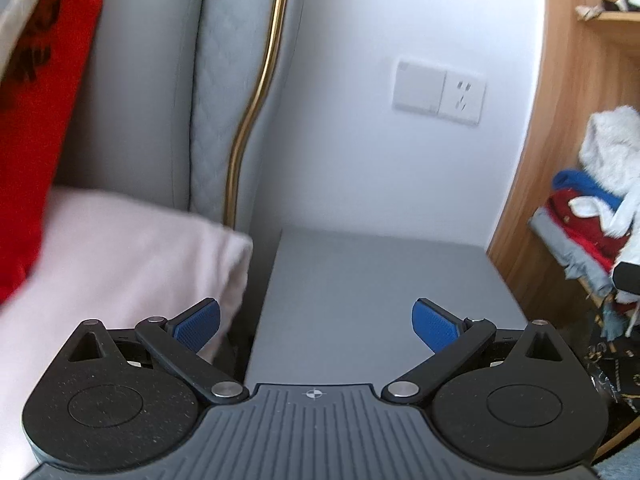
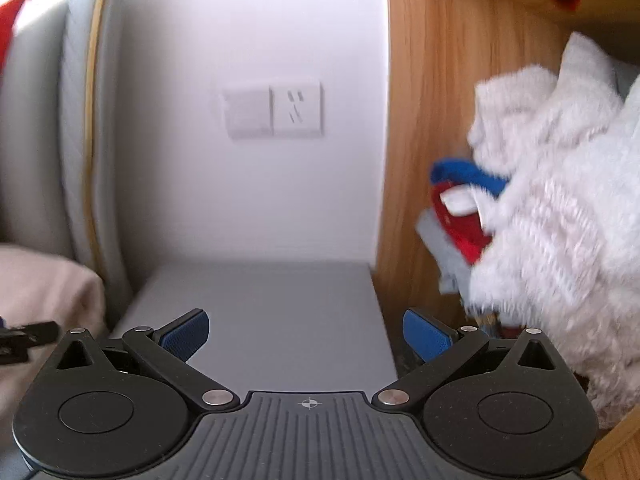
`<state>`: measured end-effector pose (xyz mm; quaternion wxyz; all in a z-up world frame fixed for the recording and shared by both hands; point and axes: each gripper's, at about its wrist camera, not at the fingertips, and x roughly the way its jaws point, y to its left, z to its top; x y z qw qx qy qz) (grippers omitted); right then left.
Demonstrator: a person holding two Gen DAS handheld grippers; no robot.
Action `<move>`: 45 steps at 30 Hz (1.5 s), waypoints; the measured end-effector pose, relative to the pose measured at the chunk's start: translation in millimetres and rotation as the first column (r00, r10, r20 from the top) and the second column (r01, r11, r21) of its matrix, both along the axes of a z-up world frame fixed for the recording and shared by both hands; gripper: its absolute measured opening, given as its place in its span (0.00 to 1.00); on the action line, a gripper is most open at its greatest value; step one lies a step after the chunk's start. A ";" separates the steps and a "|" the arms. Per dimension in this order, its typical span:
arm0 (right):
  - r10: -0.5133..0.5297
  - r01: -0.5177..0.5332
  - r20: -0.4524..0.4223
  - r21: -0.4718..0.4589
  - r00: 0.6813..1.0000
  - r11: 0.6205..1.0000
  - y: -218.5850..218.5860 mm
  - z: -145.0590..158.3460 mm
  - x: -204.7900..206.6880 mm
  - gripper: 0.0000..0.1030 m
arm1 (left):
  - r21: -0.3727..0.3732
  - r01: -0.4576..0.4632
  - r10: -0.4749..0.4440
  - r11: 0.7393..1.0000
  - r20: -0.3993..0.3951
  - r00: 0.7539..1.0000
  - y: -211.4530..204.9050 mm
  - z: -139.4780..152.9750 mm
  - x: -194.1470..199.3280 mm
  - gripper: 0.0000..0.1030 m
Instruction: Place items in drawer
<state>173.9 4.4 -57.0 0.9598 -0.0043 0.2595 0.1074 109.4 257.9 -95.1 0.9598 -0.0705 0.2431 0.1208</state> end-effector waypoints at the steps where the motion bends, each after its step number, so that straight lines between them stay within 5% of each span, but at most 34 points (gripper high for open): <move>1: -0.002 0.002 0.015 -0.013 1.000 1.000 1.3 9.9 -4.2 1.00 | 0.016 -0.001 0.001 1.000 0.007 1.000 -0.3 7.0 -4.4 1.00; 9: -0.003 0.005 0.116 -0.017 0.993 1.000 3.6 86.7 -66.4 1.00 | 0.052 0.029 -0.030 0.998 0.008 1.000 0.9 69.8 -53.2 1.00; 13: 0.001 0.003 0.124 -0.029 0.992 1.000 4.1 105.0 -101.5 1.00 | 0.122 0.056 -0.060 0.991 0.024 0.998 -4.2 97.0 -95.4 1.00; 16: 0.007 0.001 0.128 -0.062 0.992 0.998 9.1 111.5 -127.5 1.00 | 0.101 0.080 -0.084 0.992 0.037 0.996 -3.5 106.4 -118.0 1.00; 22: 0.007 0.007 0.162 -0.091 0.987 0.996 16.3 114.0 -169.1 1.00 | 0.088 0.087 -0.091 0.992 0.038 0.995 -14.9 106.1 -146.7 1.00; 29: -0.122 0.129 0.171 -0.030 0.978 0.991 10.8 96.4 -201.6 1.00 | 0.093 0.114 -0.118 0.989 0.038 0.992 -36.3 96.9 -160.2 1.00; 36: -0.220 0.227 0.189 -0.018 0.957 0.974 3.5 89.0 -207.2 1.00 | 0.148 0.160 -0.168 0.976 0.040 0.985 -59.1 91.7 -154.8 1.00; 42: -0.234 0.240 0.142 -0.027 0.962 0.970 -6.0 78.3 -198.7 1.00 | 0.089 0.174 -0.178 0.981 0.031 0.984 -62.5 83.0 -150.9 1.00; 45: -0.255 0.258 0.125 -0.013 0.959 0.966 -10.2 74.6 -195.3 1.00 | 0.118 0.165 -0.168 0.979 0.016 0.986 -65.3 81.1 -150.6 1.00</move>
